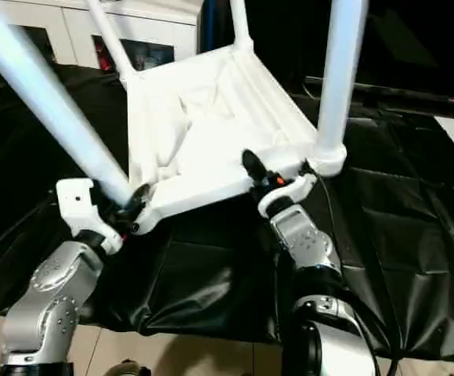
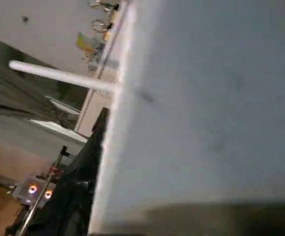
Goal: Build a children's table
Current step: Flip table
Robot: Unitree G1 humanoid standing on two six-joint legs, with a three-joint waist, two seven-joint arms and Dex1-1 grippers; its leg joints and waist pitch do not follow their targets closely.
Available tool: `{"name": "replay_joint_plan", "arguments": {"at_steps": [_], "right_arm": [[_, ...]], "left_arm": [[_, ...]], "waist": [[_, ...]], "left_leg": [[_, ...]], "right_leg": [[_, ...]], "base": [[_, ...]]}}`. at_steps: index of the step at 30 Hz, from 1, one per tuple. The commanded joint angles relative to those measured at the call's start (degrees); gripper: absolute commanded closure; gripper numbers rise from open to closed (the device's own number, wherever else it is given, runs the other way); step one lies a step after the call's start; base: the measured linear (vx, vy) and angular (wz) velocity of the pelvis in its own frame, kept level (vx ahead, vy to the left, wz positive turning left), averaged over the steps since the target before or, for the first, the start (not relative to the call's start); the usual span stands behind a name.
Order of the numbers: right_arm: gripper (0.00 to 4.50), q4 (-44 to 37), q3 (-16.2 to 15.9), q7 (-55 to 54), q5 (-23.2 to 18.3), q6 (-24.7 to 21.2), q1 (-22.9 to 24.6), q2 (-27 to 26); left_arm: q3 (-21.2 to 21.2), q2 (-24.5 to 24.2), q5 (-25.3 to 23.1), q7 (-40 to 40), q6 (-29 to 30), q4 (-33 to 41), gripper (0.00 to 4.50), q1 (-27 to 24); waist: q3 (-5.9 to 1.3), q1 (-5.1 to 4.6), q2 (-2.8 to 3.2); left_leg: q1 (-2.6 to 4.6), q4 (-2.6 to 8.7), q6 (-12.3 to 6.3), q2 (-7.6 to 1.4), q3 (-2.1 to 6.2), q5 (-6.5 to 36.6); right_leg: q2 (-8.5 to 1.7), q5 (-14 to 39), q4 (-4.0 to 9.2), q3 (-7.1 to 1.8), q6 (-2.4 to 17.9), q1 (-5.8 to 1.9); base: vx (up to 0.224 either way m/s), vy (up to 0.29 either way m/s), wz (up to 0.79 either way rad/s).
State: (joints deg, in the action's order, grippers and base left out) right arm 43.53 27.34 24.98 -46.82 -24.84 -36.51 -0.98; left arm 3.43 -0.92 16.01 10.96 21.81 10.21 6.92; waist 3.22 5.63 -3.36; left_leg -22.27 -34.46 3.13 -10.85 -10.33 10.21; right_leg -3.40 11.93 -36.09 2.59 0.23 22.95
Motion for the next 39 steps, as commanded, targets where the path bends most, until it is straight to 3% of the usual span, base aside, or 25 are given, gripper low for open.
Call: {"name": "replay_joint_plan", "arguments": {"at_steps": [1,4,5,8,9,10,14,17,19,23,27,29,34,39], "right_arm": [[2.38,-2.5,0.0,1.1,-0.3,0.6,-1.8,0.9],[2.41,-3.4,0.7,0.6,-0.2,1.6,-1.7,1.3],[2.43,-3.5,0.7,0.5,-0.2,1.7,-1.7,1.4],[2.44,-4.6,1.6,-0.7,0.4,3.3,-1.7,2.5],[2.45,-5.6,1.6,-1.2,0.8,3.8,-1.6,2.9],[2.46,-5.9,1.6,-1.4,0.9,4.0,-1.5,3.0],[2.46,-10.6,2.1,-3.5,1.6,4.2,-0.7,5.4],[2.46,-14.0,2.5,-5.1,1.8,3.9,-0.1,6.7],[2.48,-17.0,1.3,-6.0,3.4,3.3,1.1,7.8],[2.49,-24.4,-1.7,-8.9,7.4,1.6,3.9,9.7],[2.49,-32.1,-3.7,-16.6,12.1,-1.9,7.3,11.9],[2.49,-34.2,-4.3,-18.2,13.5,-2.4,8.2,12.2],[2.49,-39.3,-5.0,-22.5,15.6,-3.4,10.0,12.0],[2.49,-44.6,-9.5,-29.1,22.2,-9.9,12.5,15.0]], "left_arm": [[-1.1,0.6,0.9,1.1,-0.7,0.4,1.33,0.6],[-0.2,-1.6,2.8,4.6,-0.2,1.5,1.18,-0.8],[-0.2,-1.9,2.9,5.1,-0.1,1.7,0.87,-1.0],[-0.2,-6.9,4.0,10.6,0.9,3.1,0.86,-3.7],[-0.1,-9.1,4.6,13.0,1.6,3.8,0.80,-5.1],[0.0,-9.9,4.8,13.7,1.8,4.0,0.45,-5.5],[0.0,-18.9,6.8,21.7,6.5,7.9,0.41,-11.1],[0.4,-23.0,7.9,24.2,9.2,10.2,0.01,-13.3],[0.1,-24.4,8.2,25.1,9.0,12.1,0.05,-13.7],[-0.6,-24.8,9.1,24.4,9.4,15.9,0.00,-11.5],[-1.1,-24.9,11.3,23.5,12.7,20.2,0.00,-4.8],[-1.2,-25.5,12.0,23.8,13.8,21.3,0.00,-2.9],[-1.6,-27.3,13.3,24.0,16.6,23.9,0.00,0.7],[-2.4,-28.2,5.5,19.6,14.8,20.1,0.00,7.1]], "waist": [[-4.18,0.23,0.19],[-4.26,0.50,0.28],[-4.25,0.48,0.27],[-4.19,0.50,0.38],[-4.12,0.50,0.48],[-4.04,0.47,0.61],[-3.73,0.90,0.81],[-3.64,1.45,0.85],[-3.60,1.71,0.46],[-3.67,1.91,0.24],[-3.50,1.94,0.19],[-3.34,1.78,0.16],[-3.42,1.88,0.12],[-3.25,1.68,-0.08]], "left_leg": [[1.19,3.64,-1.04,-2.37,0.50,3.9],[1.21,3.47,-1.69,-2.31,0.42,2.3],[1.17,3.48,-1.81,-2.28,0.41,2.1],[1.37,3.55,-1.86,-2.34,0.43,2.7],[1.44,3.63,-1.60,-2.33,0.38,3.4],[1.52,3.74,-1.12,-2.40,0.41,3.8],[2.22,3.94,0.35,-2.36,0.08,6.6],[2.26,4.21,1.62,-2.40,0.01,8.2],[2.14,4.31,2.10,-2.38,0.03,8.4],[1.81,4.26,2.22,-2.26,-0.01,7.1],[2.07,4.21,3.14,-2.04,-0.13,8.2],[1.56,4.38,3.89,-1.85,0.05,9.3],[2.18,4.25,4.56,-1.76,-0.07,11.5],[2.16,4.32,5.39,-1.62,0.05,12.6]], "right_leg": [[-4.28,-1.9,3.24,-2.25,11.4,-3.07],[-4.29,-3.1,2.98,-2.23,11.8,-2.99],[-4.22,-3.2,2.97,-2.22,11.8,-2.99],[-4.16,-2.3,3.02,-2.15,11.8,-2.82],[-4.12,-0.9,3.08,-2.15,11.6,-2.69],[-4.07,0.0,3.07,-2.14,11.5,-2.57],[-3.63,3.3,3.41,-2.23,9.9,-1.85],[-3.72,5.7,3.54,-2.33,8.7,-1.76],[-3.74,6.3,3.53,-2.37,7.8,-1.85],[-3.79,5.1,3.40,-2.49,6.8,-2.04],[-3.58,7.9,3.64,-2.65,5.2,-1.71],[-3.70,11.4,3.92,-2.68,3.8,-2.00],[-3.37,14.5,4.29,-2.80,2.0,-1.30],[-3.13,17.7,4.69,-2.80,-0.3,-1.19]], "base": [[0.000,0.000,0.00],[0.000,0.000,0.00],[0.000,0.000,0.00],[0.000,0.000,0.00],[0.000,0.000,0.00],[0.000,0.000,0.00],[0.000,0.000,0.00],[0.000,0.000,0.00],[0.000,0.000,0.00],[0.000,0.000,0.00],[0.000,0.000,0.00],[0.000,0.000,0.00],[0.000,0.000,0.00],[0.000,0.000,0.00]]}}
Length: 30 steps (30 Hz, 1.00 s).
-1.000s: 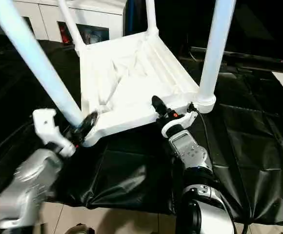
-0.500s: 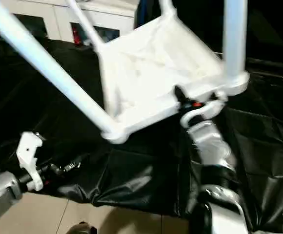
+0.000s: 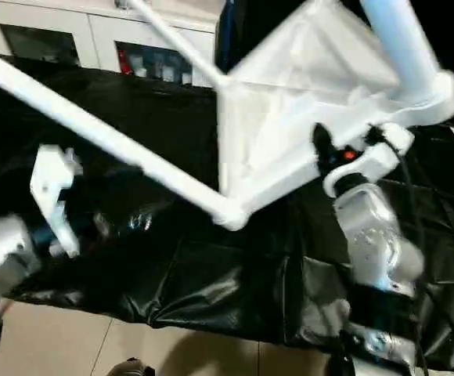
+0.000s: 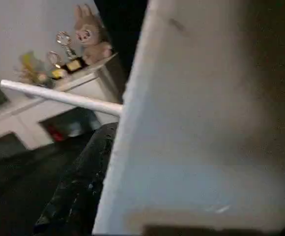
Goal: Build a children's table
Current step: Flip table
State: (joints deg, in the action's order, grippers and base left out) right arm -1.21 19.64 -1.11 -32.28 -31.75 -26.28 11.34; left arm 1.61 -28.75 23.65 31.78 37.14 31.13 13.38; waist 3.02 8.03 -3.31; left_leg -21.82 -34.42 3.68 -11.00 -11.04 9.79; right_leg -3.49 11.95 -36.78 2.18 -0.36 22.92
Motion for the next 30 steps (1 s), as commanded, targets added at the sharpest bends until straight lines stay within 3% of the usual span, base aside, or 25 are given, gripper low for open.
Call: {"name": "replay_joint_plan", "arguments": {"at_steps": [1,4,6,7,11,12,14,15,21,22,26,27,30], "right_arm": [[2.49,-0.7,-2.0,-3.2,7.6,-3.9,2.5,3.0],[2.49,-4.7,-3.2,-4.5,7.9,-7.6,3.3,4.7],[2.49,-6.5,-3.9,-5.4,8.8,-9.1,3.5,6.2],[2.49,-7.0,-4.1,-5.9,9.3,-9.8,3.4,6.9],[2.49,-7.9,-5.6,-6.2,10.8,-11.2,3.4,8.8],[2.49,-8.8,-6.2,-6.5,11.2,-13.0,3.1,9.3],[2.49,-9.2,-6.2,-6.7,11.1,-13.7,2.9,9.1],[2.49,-9.4,-8.7,-6.8,13.1,-15.8,2.1,10.6],[2.49,-7.2,-12.4,-3.5,13.4,-14.4,0.2,10.1],[2.49,-7.0,-13.0,-3.0,13.6,-14.2,0.1,10.2],[2.49,-7.0,-15.9,-0.9,14.6,-13.9,0.0,10.4],[2.15,-7.3,-16.5,-0.3,14.4,-13.5,0.0,10.0],[1.76,-8.7,-17.2,1.0,13.4,-13.4,0.3,8.8]], "left_arm": [[-0.6,-0.3,-3.4,-2.3,-1.1,-1.7,0.00,1.7],[-0.4,-0.2,-5.9,-5.0,-3.1,-4.3,0.00,6.2],[-1.5,-1.3,-8.2,-5.6,-4.9,-5.0,0.00,8.8],[-2.6,-2.1,-9.9,-5.0,-6.8,-5.4,0.00,9.9],[-4.0,-1.9,-11.8,-4.1,-9.5,-5.4,0.00,11.9],[-6.0,-2.8,-14.3,-3.1,-12.2,-5.7,0.00,13.3],[-6.9,-3.4,-15.4,-2.5,-13.2,-5.9,0.00,14.0],[-7.8,-3.0,-16.7,-2.6,-16.1,-6.9,0.00,17.3],[-10.6,-2.2,-21.0,-2.1,-24.9,-9.6,0.00,24.5],[-10.8,-2.1,-21.7,-2.1,-26.1,-10.0,0.00,25.1],[-12.6,-2.0,-26.6,-4.2,-31.6,-13.4,0.00,28.7],[-13.3,-1.9,-28.9,-5.5,-33.6,-15.3,0.00,30.3],[-15.2,-1.8,-33.3,-7.1,-36.1,-20.1,0.00,34.2]], "waist": [[-2.90,-0.77,0.05],[-2.99,-0.87,0.15],[-3.01,-1.11,0.01],[-3.07,-1.18,0.05],[-2.96,-1.62,-0.38],[-3.13,-1.57,-0.14],[-3.15,-1.71,-0.25],[-3.17,-1.90,-0.22],[-3.32,-2.38,-0.74],[-3.44,-2.39,-0.50],[-3.37,-3.19,-0.42],[-3.40,-3.25,-0.41],[-3.49,-3.29,-0.42]], "left_leg": [[1.57,4.36,5.27,-1.39,0.83,13.6],[2.09,4.37,5.90,-1.30,1.08,16.7],[2.10,4.58,6.24,-1.42,1.37,18.2],[2.57,4.52,6.33,-1.42,1.44,19.8],[2.59,4.62,6.31,-1.47,1.55,21.3],[2.85,4.54,6.34,-1.53,1.57,21.6],[2.62,4.66,6.24,-1.50,1.67,21.1],[2.51,4.67,6.52,-1.51,1.71,21.0],[1.89,4.60,6.41,-1.53,1.90,19.3],[1.91,4.59,6.64,-1.59,1.96,18.8],[1.83,4.55,7.01,-1.57,2.02,20.0],[1.82,4.57,7.02,-1.59,2.07,19.9],[1.87,4.56,6.94,-1.65,2.24,20.0]], "right_leg": [[-3.12,19.7,5.68,-2.44,-0.7,-1.20],[-3.18,24.2,6.22,-2.32,-2.3,-0.86],[-3.27,24.8,6.28,-2.17,-2.1,-0.86],[-3.12,25.3,6.41,-2.11,-2.1,-0.54],[-3.28,25.6,6.68,-2.06,-1.2,-0.64],[-3.43,25.5,6.54,-2.11,-0.9,-0.49],[-3.33,24.5,6.52,-2.13,-1.0,-0.65],[-3.32,23.8,6.40,-2.09,-0.9,-0.71],[-3.69,22.4,6.16,-2.05,-0.4,-1.28],[-3.77,21.5,5.92,-2.05,-0.2,-1.36],[-3.57,20.8,5.96,-2.01,0.5,-1.32],[-3.67,20.7,5.89,-2.03,0.7,-1.41],[-3.73,20.2,5.78,-2.02,1.1,-1.49]], "base": [[0.000,0.000,0.00],[0.000,0.000,0.00],[0.000,0.000,0.00],[0.000,0.000,0.00],[0.000,0.000,0.00],[0.000,0.000,0.00],[0.000,0.000,0.00],[0.000,0.000,0.00],[0.000,0.000,0.00],[0.000,0.000,0.00],[0.000,0.000,0.00],[0.000,0.000,0.00],[0.000,0.000,0.00]]}}
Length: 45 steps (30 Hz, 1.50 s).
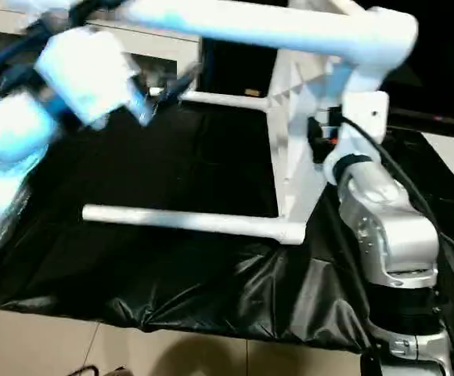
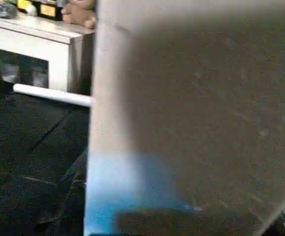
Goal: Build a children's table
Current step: Flip table
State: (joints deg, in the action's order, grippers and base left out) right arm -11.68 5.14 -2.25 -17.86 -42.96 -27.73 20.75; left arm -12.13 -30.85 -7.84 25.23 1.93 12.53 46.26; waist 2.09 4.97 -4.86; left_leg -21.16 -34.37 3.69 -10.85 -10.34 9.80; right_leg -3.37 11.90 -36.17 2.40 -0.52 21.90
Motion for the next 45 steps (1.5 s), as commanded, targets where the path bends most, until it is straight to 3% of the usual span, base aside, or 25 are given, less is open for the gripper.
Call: {"name": "replay_joint_plan", "arguments": {"at_steps": [1,3,4,5,6,7,10,12,13,15,20,24,25,27,35,36,38,45], "right_arm": [[1.76,1.6,-2.9,2.3,-0.8,-2.2,1.9,-0.8],[1.61,1.5,-3.3,1.9,0.0,-2.3,2.0,-0.9],[1.37,1.5,-3.6,1.7,0.4,-2.1,2.1,-0.8],[1.37,1.5,-3.7,1.6,0.7,-2.0,2.2,-0.8],[1.37,1.4,-3.8,1.7,1.0,-1.4,2.3,-0.9],[1.37,1.1,-4.0,1.9,1.3,-0.9,2.7,-1.1],[1.37,0.1,-5.3,2.7,2.7,1.1,4.8,-1.2],[1.37,-0.3,-5.3,3.0,3.0,2.1,6.3,-1.8],[1.37,-0.6,-5.3,3.3,2.9,2.6,7.0,-2.1],[1.37,-0.7,-5.1,3.5,2.5,4.1,8.4,-3.2],[1.37,1.3,-5.7,3.9,3.5,7.3,9.7,-4.0],[1.32,6.1,-5.9,5.3,5.6,14.9,9.2,-5.2],[1.31,8.0,-5.9,5.9,6.3,17.6,8.8,-5.2],[1.31,10.5,-5.4,6.3,6.7,20.7,8.0,-5.4],[1.31,16.9,-4.9,9.2,6.7,30.0,4.7,-7.6],[1.60,17.8,-4.9,9.9,6.6,31.9,4.2,-8.2],[1.67,19.4,-5.2,10.6,6.6,34.1,3.4,-9.1],[2.13,23.4,-6.2,9.8,7.9,37.7,2.6,-11.6]], "left_arm": [[-1.8,0.1,-3.3,-1.0,-1.8,-3.0,0.00,2.2],[-2.5,-0.3,-5.5,-1.4,-3.2,-5.6,0.00,3.6],[-2.9,-0.5,-6.7,-1.6,-3.6,-7.2,0.00,4.3],[-3.0,-0.6,-7.3,-1.7,-3.6,-7.9,0.00,4.7],[-3.1,-0.6,-7.8,-2.0,-3.5,-9.0,0.00,5.0],[-3.1,-0.5,-8.2,-2.2,-4.3,-10.2,0.00,5.4],[-3.3,0.0,-9.5,-3.1,-5.4,-13.5,0.00,6.5],[-3.5,0.2,-10.7,-3.8,-6.3,-15.3,0.00,7.1],[-3.5,0.1,-11.6,-4.3,-6.4,-16.2,0.00,7.3],[-3.1,-0.2,-12.7,-5.5,-6.5,-17.8,0.00,7.6],[-1.9,-1.3,-14.7,-6.9,-6.4,-19.8,0.00,7.7],[-0.3,-2.8,-14.8,-6.9,-7.3,-20.4,0.17,6.9],[0.0,-3.0,-14.9,-7.0,-7.6,-20.6,0.27,6.7],[0.3,-3.3,-15.7,-7.7,-7.5,-20.8,0.34,6.6],[0.8,-5.0,-16.7,-7.7,-8.1,-21.8,1.11,6.4],[0.9,-5.2,-16.9,-7.5,-8.5,-22.0,1.28,6.3],[1.1,-5.4,-17.0,-7.3,-8.8,-22.1,1.32,6.1],[1.3,-7.2,-17.6,-7.0,-8.8,-23.5,2.10,5.7]], "waist": [[-2.54,-0.10,1.65],[-2.67,-0.24,1.31],[-2.75,-0.24,2.03],[-2.77,-0.34,1.74],[-2.95,-0.11,2.74],[-2.93,-0.18,2.54],[-2.85,0.15,3.87],[-2.89,0.30,3.71],[-2.97,0.44,4.49],[-3.03,0.36,4.40],[-2.69,0.39,4.39],[-2.58,0.21,4.61],[-2.66,0.19,4.63],[-2.63,0.34,4.11],[-2.66,0.42,4.14],[-2.77,0.46,4.01],[-2.85,0.47,4.07],[-2.82,0.65,4.49]], "left_leg": [[1.15,4.62,7.07,-1.82,1.68,19.9],[0.84,4.55,6.86,-1.75,1.62,18.7],[0.69,4.61,7.09,-1.75,1.71,17.4],[0.64,4.53,6.99,-1.74,1.65,16.8],[0.75,4.30,7.09,-1.65,1.64,15.2],[0.56,4.16,6.86,-1.66,1.48,13.3],[0.59,3.96,6.21,-1.51,1.26,11.7],[0.48,3.84,5.87,-1.50,1.19,11.1],[0.36,3.84,5.68,-1.54,1.34,10.2],[0.21,3.77,5.24,-1.56,1.28,9.7],[0.18,3.93,4.53,-1.54,1.27,12.3],[0.22,4.07,4.66,-1.68,1.35,13.9],[0.27,4.02,4.57,-1.70,1.33,13.8],[0.25,4.02,4.11,-1.74,1.23,13.3],[0.01,3.94,3.07,-1.70,1.15,11.9],[-0.13,3.96,2.78,-1.69,1.20,11.4],[-0.17,3.92,2.74,-1.71,1.21,10.6],[0.01,3.97,2.80,-1.68,1.16,11.1]], "right_leg": [[-3.91,19.6,5.02,-2.22,1.6,-0.62],[-3.93,17.4,4.93,-2.25,2.4,-0.88],[-3.90,15.1,4.71,-2.23,3.1,-1.10],[-3.83,14.1,4.69,-2.25,3.4,-1.13],[-3.89,11.3,4.16,-2.36,4.3,-1.28],[-3.83,8.2,3.95,-2.39,5.3,-1.46],[-3.80,6.6,4.06,-2.51,6.8,-1.55],[-3.71,5.3,4.00,-2.55,7.2,-1.74],[-3.78,3.8,3.64,-2.52,7.7,-1.81],[-3.66,2.4,3.67,-2.46,8.1,-1.86],[-4.02,10.6,4.40,-2.46,7.4,-1.60],[-4.11,13.0,4.56,-2.41,7.4,-1.08],[-4.05,12.6,4.55,-2.42,7.4,-1.06],[-4.16,12.3,4.47,-2.43,7.8,-1.10],[-4.19,10.5,4.26,-2.42,8.4,-1.13],[-4.29,9.9,4.10,-2.36,8.6,-1.26],[-4.23,8.8,3.95,-2.30,8.9,-1.29],[-4.17,7.9,3.86,-2.33,9.5,-1.17]], "base": [[0.000,0.000,0.00],[0.000,0.000,0.00],[0.000,0.000,0.00],[0.000,0.000,0.00],[0.000,0.000,0.00],[0.000,0.000,0.00],[0.000,0.000,0.00],[0.000,0.000,0.00],[0.000,0.000,0.00],[0.000,0.000,0.00],[0.000,0.000,0.00],[0.000,0.000,0.00],[0.000,0.000,0.00],[0.000,0.000,0.00],[0.000,0.000,0.00],[0.000,0.000,0.00],[0.000,0.000,0.00],[0.000,0.000,0.00]]}}
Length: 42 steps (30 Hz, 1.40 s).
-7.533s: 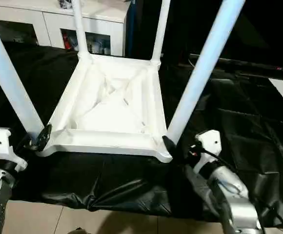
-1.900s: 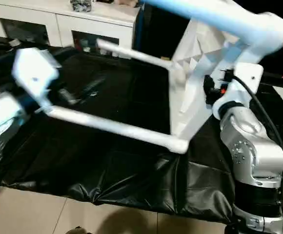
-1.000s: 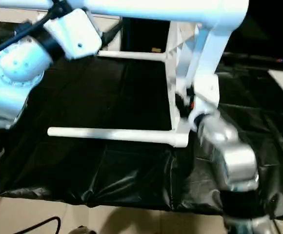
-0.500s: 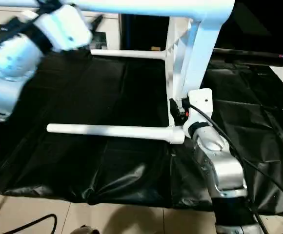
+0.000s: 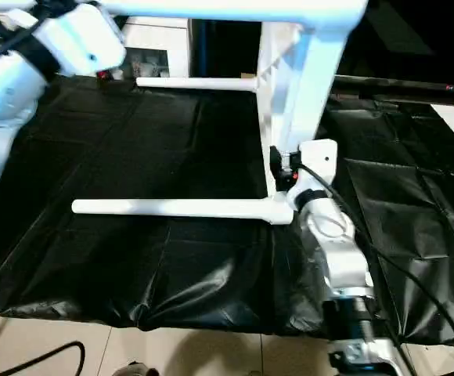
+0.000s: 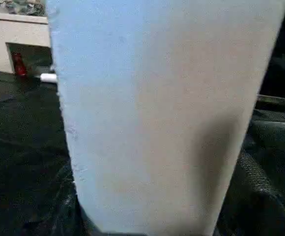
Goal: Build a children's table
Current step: Flip table
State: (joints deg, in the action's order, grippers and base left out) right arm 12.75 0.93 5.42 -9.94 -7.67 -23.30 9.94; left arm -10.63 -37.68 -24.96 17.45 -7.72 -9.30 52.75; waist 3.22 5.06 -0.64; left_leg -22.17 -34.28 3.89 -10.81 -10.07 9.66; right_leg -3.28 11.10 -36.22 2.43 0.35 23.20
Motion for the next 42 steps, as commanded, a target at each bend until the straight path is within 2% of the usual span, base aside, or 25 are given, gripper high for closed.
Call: {"name": "replay_joint_plan", "arguments": {"at_steps": [1,4,9,15,16,18,21,22,23,24,25,26,27,28,29,31,32,33,34,36,38,39,40,41,42], "right_arm": [[2.17,-0.8,-2.0,1.9,0.2,2.6,-1.9,-1.1],[2.27,-0.5,-2.0,1.9,0.7,3.0,-2.2,-1.3],[2.35,-3.5,-1.5,3.6,3.2,4.9,-3.3,2.5],[2.41,-6.4,1.9,6.0,3.7,6.3,-6.1,8.3],[2.41,-6.6,2.2,6.4,3.7,6.5,-6.6,9.1],[2.45,-7.2,3.4,8.1,3.2,7.2,-9.0,12.0],[2.50,-7.5,4.8,10.4,1.3,7.1,-12.2,14.3],[2.53,-7.1,5.0,12.8,0.4,7.1,-14.7,16.4],[2.56,-6.6,5.0,15.0,-0.1,7.1,-16.8,18.2],[2.60,-6.1,5.1,16.3,-0.7,6.8,-18.1,19.1],[2.62,-4.9,5.6,18.9,-2.5,5.5,-21.0,20.4],[2.65,-4.5,5.7,19.7,-3.1,5.2,-21.8,20.7],[2.65,-3.9,5.9,20.6,-3.7,4.8,-22.9,21.1],[2.65,-2.6,5.6,22.2,-3.8,4.7,-24.5,21.9],[2.66,-0.8,5.1,24.1,-3.4,5.1,-26.3,22.7],[2.66,3.6,4.2,27.3,-2.5,5.9,-31.2,23.9],[2.66,5.4,3.8,28.1,-2.0,6.5,-33.2,24.1],[2.66,7.5,3.3,29.2,-1.6,6.8,-35.5,24.5],[2.66,8.9,2.8,29.9,-1.0,7.0,-37.2,24.9],[2.66,11.7,1.4,32.7,0.3,7.4,-40.8,25.7],[2.66,12.4,0.6,34.2,1.1,7.3,-41.9,26.1],[2.66,13.1,-0.9,37.1,2.0,6.9,-43.6,26.7],[2.66,13.1,-0.9,37.1,2.0,6.9,-43.6,26.7],[2.66,13.7,-1.4,38.2,2.2,7.0,-44.2,26.9],[2.66,13.8,-1.7,39.5,1.9,6.6,-44.5,26.8]], "left_arm": [[0.2,-0.5,-0.4,0.9,1.2,-1.9,2.15,-0.9],[0.5,-0.7,-0.7,1.0,1.3,-2.1,2.29,-0.9],[5.5,0.9,4.9,0.8,4.8,-0.5,2.38,-2.3],[10.8,3.7,10.4,-0.2,8.0,1.3,2.39,-3.9],[11.2,3.9,10.8,-0.3,8.2,1.5,2.39,-4.0],[13.8,5.5,13.5,-1.0,10.1,2.2,2.39,-4.5],[16.3,7.0,15.5,-2.3,11.8,3.1,2.39,-5.1],[18.3,8.3,16.9,-3.1,13.5,3.9,2.39,-6.1],[19.8,9.4,17.9,-3.4,15.1,4.8,2.39,-7.0],[20.7,10.1,18.5,-3.7,15.9,5.4,2.39,-7.6],[22.1,11.3,19.3,-4.3,17.5,6.9,2.39,-9.0],[22.5,11.6,19.6,-4.4,18.1,7.4,2.39,-9.4],[23.0,12.1,20.0,-4.6,18.8,8.0,2.39,-10.0],[23.9,12.9,20.4,-5.2,19.7,9.0,2.39,-11.0],[24.8,13.8,20.8,-5.8,21.1,10.2,2.39,-12.3],[26.6,15.9,22.0,-7.4,23.7,13.1,2.39,-15.2],[27.1,16.7,22.4,-7.9,24.6,14.1,2.39,-16.3],[27.7,17.5,22.7,-8.3,25.3,15.1,2.39,-17.5],[27.9,17.9,22.7,-8.3,25.7,15.8,2.39,-18.4],[28.2,19.1,22.7,-8.3,27.0,17.8,2.39,-20.6],[28.3,19.9,23.0,-8.4,27.6,18.5,2.39,-21.5],[27.9,21.0,23.1,-8.4,28.1,19.6,2.39,-23.2],[27.9,21.0,23.1,-8.4,28.1,19.6,2.40,-23.2],[27.7,21.4,23.0,-8.4,28.5,20.2,2.41,-23.8],[27.5,21.6,22.8,-8.3,28.9,20.6,2.42,-24.1]], "waist": [[-3.92,0.52,0.48],[-3.82,0.57,0.55],[-3.89,0.71,0.28],[-4.18,1.28,0.05],[-4.10,1.30,0.14],[-4.09,1.55,-0.46],[-3.96,1.88,-0.45],[-3.88,1.88,-0.62],[-3.84,1.68,-1.20],[-3.85,1.76,-1.08],[-3.76,1.47,-2.37],[-3.71,1.51,-2.14],[-3.63,1.50,-1.87],[-3.50,1.15,-3.28],[-3.54,1.24,-3.10],[-3.39,0.60,-4.12],[-3.37,0.65,-4.05],[-3.25,0.43,-4.41],[-3.26,0.30,-4.21],[-3.22,0.00,-5.21],[-3.30,-0.11,-5.40],[-3.19,-0.08,-5.73],[-3.22,-0.11,-5.67],[-3.27,-0.10,-5.99],[-3.30,-0.03,-5.85]], "left_leg": [[0.98,3.93,2.76,-1.75,0.95,11.7],[1.19,4.05,3.11,-1.77,0.97,13.1],[1.03,3.89,2.85,-1.73,0.83,11.6],[0.68,3.22,-0.19,-1.47,0.40,6.1],[0.66,3.23,-0.30,-1.47,0.39,6.2],[0.76,3.17,-0.75,-1.47,0.29,5.9],[0.93,3.01,-1.45,-1.49,0.09,6.5],[1.03,3.06,-1.40,-1.56,0.04,6.8],[1.03,3.12,-1.33,-1.66,-0.01,7.3],[0.95,3.03,-1.22,-1.68,0.09,7.7],[0.93,2.97,-1.70,-1.71,-0.09,8.1],[0.75,3.03,-1.65,-1.67,0.08,7.8],[0.99,2.94,-1.52,-1.75,-0.01,8.4],[0.89,2.91,-1.62,-1.74,-0.27,8.6],[0.82,2.99,-1.42,-1.87,-0.03,8.6],[0.96,2.90,-1.22,-2.08,-0.13,9.9],[1.02,2.81,-1.10,-2.09,-0.03,10.4],[0.96,2.77,-1.18,-2.00,-0.20,10.6],[0.99,2.80,-0.75,-2.07,-0.11,11.3],[1.25,2.85,0.08,-2.36,-0.04,12.9],[1.20,2.84,0.56,-2.46,0.08,13.2],[1.51,2.73,0.61,-2.51,-0.11,13.7],[1.26,2.86,1.06,-2.59,0.17,13.9],[1.32,2.81,1.12,-2.65,0.03,13.9],[1.66,2.71,1.33,-2.73,0.04,14.4]], "right_leg": [[-4.26,8.7,3.92,-2.36,8.8,-2.43],[-4.27,10.4,4.06,-2.40,8.7,-2.30],[-4.29,8.7,3.82,-2.43,9.0,-2.54],[-4.14,5.9,3.45,-2.44,9.0,-2.87],[-4.17,6.2,3.43,-2.43,9.1,-2.75],[-4.13,7.1,3.38,-2.39,9.0,-2.91],[-4.06,8.9,3.65,-2.46,8.5,-2.53],[-4.01,9.7,3.71,-2.43,8.5,-2.35],[-3.99,10.2,3.70,-2.33,8.7,-2.44],[-4.04,10.8,3.69,-2.25,8.6,-2.54],[-4.08,11.8,3.69,-2.23,8.3,-2.52],[-4.22,12.4,3.64,-2.15,8.1,-2.67],[-4.14,13.4,3.94,-2.22,7.8,-2.23],[-3.92,13.6,4.17,-2.23,7.5,-2.14],[-4.13,13.6,3.78,-2.14,7.5,-2.36],[-4.07,14.6,4.00,-2.00,8.0,-2.03],[-4.21,15.4,3.93,-2.00,7.9,-1.95],[-4.03,15.9,4.19,-2.09,7.6,-1.75],[-3.97,16.1,4.17,-2.12,7.7,-1.64],[-3.82,16.1,4.14,-2.06,7.4,-1.31],[-3.83,15.4,3.99,-2.01,7.5,-1.39],[-3.63,14.5,4.18,-2.12,7.3,-0.94],[-3.62,13.6,3.88,-2.01,7.6,-1.20],[-3.60,13.0,3.96,-2.08,7.5,-1.10],[-3.53,12.0,3.89,-2.06,7.7,-0.77]], "base": [[0.000,0.000,0.00],[0.000,0.000,0.00],[0.000,0.000,0.00],[0.000,0.000,0.00],[0.000,0.000,0.00],[0.000,0.000,0.00],[0.000,0.000,0.00],[0.000,0.000,0.00],[0.000,0.000,0.00],[0.000,0.000,0.00],[0.000,0.000,0.00],[0.000,0.000,0.00],[0.000,0.000,0.00],[0.000,0.000,0.00],[0.000,0.000,0.00],[0.000,0.000,0.00],[0.000,0.000,0.00],[0.000,0.000,0.00],[0.000,0.000,0.00],[0.000,0.000,0.00],[0.000,0.000,0.00],[0.000,0.000,0.00],[0.000,0.000,0.00],[0.000,0.000,0.00],[0.000,0.000,0.00]]}}
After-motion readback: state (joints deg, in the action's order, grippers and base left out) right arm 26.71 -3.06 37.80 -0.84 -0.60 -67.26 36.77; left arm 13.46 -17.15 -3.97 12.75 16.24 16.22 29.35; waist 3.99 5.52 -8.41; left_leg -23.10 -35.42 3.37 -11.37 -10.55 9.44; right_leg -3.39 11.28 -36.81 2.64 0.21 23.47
